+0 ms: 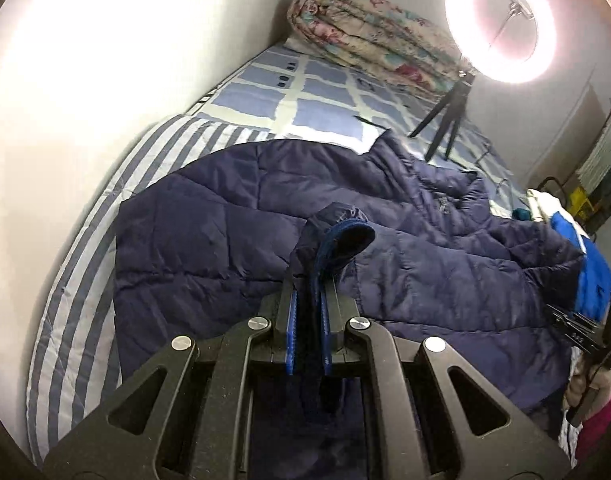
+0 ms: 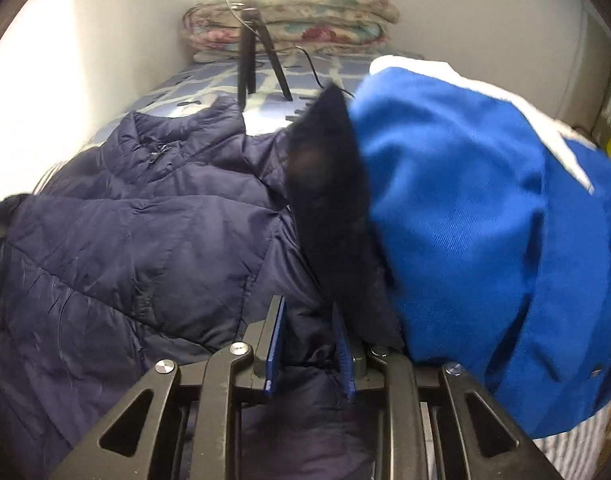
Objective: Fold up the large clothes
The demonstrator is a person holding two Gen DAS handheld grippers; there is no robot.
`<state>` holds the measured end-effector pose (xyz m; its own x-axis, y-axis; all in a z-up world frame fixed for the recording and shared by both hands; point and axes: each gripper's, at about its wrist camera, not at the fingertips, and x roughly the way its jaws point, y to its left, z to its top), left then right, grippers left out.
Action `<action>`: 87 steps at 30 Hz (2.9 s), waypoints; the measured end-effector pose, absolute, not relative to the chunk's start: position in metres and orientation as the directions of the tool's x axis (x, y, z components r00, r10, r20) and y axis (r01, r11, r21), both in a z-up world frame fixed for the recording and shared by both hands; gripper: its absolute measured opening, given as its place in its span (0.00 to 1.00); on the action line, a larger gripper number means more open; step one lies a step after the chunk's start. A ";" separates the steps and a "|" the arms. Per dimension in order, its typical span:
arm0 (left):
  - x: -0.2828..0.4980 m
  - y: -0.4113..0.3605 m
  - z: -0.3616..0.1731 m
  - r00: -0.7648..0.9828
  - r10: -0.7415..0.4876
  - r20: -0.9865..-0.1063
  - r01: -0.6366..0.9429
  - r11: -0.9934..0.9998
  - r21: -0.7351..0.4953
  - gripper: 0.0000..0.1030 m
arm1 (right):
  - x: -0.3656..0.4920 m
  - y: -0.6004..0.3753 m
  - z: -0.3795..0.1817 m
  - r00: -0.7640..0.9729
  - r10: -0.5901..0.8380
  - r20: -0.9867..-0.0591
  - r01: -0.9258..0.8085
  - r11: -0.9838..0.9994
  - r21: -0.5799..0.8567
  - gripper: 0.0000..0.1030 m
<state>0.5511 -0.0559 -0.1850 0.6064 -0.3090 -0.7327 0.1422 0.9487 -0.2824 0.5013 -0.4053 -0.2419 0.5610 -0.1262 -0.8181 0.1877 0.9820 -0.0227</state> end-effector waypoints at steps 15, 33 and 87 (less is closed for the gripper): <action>0.524 -0.021 -0.157 0.634 -0.200 -0.747 0.063 0.976 -0.208 0.37 | 0.440 -0.402 -0.197 0.636 -0.034 -0.771 0.144 0.987 0.076 0.33; 0.316 0.018 -0.063 0.601 -0.342 -0.722 0.245 0.939 -0.240 0.69 | 0.205 -0.387 -0.073 0.745 0.071 -0.664 0.063 0.983 0.175 0.49; 0.123 0.097 -0.122 0.525 -0.314 -0.791 0.179 0.949 -0.258 0.04 | 0.027 -0.317 -0.175 0.533 0.394 -0.748 -0.089 0.906 0.413 0.01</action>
<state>0.1233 0.0968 -0.1225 0.5250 -0.3140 -0.7911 0.1794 0.9494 -0.2578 0.0267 -0.3171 -0.1753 0.5335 0.3939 -0.7485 -0.0893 0.9062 0.4133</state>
